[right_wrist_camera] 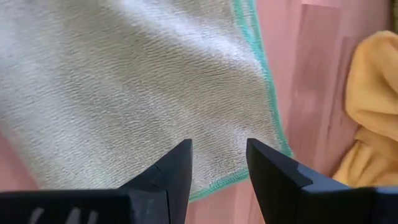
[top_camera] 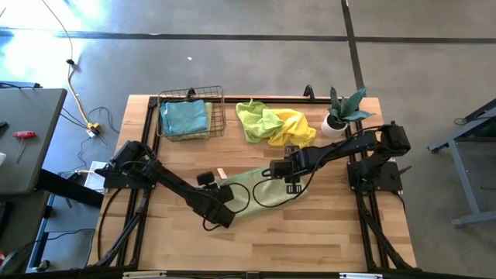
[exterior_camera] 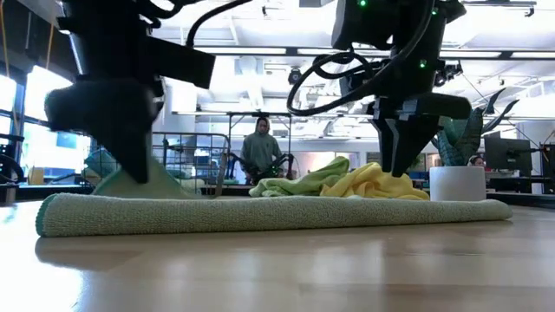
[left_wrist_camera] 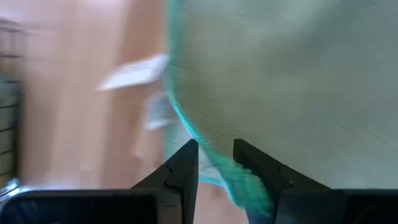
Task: Fold microfiber towels
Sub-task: Fold the green towel
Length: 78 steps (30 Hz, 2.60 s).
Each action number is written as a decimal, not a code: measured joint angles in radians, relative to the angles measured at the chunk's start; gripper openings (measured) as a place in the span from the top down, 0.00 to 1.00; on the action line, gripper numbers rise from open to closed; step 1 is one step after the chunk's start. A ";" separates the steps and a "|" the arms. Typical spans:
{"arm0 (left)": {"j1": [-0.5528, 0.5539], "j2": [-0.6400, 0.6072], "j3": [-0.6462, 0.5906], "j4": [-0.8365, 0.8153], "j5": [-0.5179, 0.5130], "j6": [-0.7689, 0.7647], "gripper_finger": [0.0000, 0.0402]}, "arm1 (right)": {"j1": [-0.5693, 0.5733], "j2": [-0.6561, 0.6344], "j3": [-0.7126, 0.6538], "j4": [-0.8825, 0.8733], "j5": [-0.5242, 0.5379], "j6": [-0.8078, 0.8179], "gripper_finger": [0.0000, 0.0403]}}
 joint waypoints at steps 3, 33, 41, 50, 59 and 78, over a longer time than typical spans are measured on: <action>-0.012 0.000 0.000 0.030 0.091 0.076 0.77 | 0.005 -0.001 -0.007 0.007 -0.029 -0.004 0.64; -0.021 0.000 0.088 -0.041 -0.080 0.069 0.81 | 0.004 -0.125 -0.176 0.063 -0.174 0.110 0.64; -0.030 -0.001 0.062 0.307 0.005 0.269 0.81 | 0.009 -0.146 -0.211 0.100 -0.167 0.140 0.64; -0.023 0.000 -0.049 0.381 0.054 0.168 0.81 | 0.058 -0.146 -0.301 0.156 -0.167 0.202 0.64; -0.022 -0.003 -0.124 0.401 0.123 0.048 0.81 | 0.079 -0.151 -0.358 0.174 -0.163 0.275 0.64; -0.033 0.003 -0.035 0.399 0.083 0.127 0.81 | 0.079 -0.244 -0.298 0.022 -0.128 0.294 0.64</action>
